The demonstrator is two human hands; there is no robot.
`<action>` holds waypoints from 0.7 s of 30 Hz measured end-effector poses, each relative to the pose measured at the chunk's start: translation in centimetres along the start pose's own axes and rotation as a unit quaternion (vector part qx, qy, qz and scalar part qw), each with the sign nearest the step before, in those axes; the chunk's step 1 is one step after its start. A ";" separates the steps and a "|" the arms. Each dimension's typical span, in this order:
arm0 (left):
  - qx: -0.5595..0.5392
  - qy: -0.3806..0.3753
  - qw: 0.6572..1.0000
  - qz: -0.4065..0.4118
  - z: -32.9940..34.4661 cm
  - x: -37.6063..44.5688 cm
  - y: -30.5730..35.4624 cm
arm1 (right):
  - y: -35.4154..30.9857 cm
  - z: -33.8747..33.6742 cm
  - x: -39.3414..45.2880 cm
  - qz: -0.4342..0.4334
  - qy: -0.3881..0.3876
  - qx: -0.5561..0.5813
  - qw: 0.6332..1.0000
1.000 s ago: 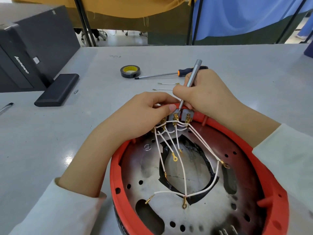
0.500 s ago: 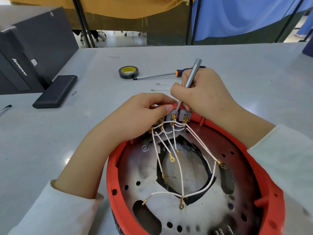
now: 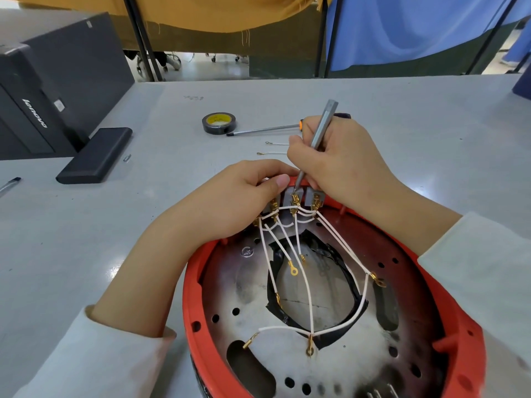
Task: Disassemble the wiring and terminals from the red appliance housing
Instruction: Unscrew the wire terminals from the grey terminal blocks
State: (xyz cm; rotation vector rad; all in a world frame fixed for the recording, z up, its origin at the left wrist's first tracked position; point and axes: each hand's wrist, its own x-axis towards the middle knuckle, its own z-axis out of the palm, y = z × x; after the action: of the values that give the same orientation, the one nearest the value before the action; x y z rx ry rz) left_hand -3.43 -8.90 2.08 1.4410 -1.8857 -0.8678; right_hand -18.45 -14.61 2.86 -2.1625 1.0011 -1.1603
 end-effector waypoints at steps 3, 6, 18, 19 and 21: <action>0.000 0.000 1.000 -0.004 0.0 0.0 0.1 | 0.0 0.1 -0.1 -0.026 -0.002 0.007 1.000; -0.004 0.004 1.000 -0.002 -0.1 0.0 0.2 | -0.3 0.3 -0.3 -0.068 -0.009 -0.019 0.997; 0.013 0.002 0.999 -0.033 -0.1 0.1 0.1 | -0.2 1.1 1.3 -0.006 -0.070 -0.051 0.996; 0.013 0.001 0.999 -0.035 -0.1 0.1 0.1 | -0.2 1.2 1.4 0.001 -0.075 -0.060 0.995; 0.009 -0.002 0.999 -0.042 0.0 0.2 0.0 | -0.2 1.2 1.5 0.009 -0.078 -0.074 0.994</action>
State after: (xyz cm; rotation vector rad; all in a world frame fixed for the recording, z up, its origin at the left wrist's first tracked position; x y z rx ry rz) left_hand -3.46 -9.10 2.14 1.5388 -1.8511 -0.8955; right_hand -16.80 -15.56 3.09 -2.3151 1.0636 -0.9172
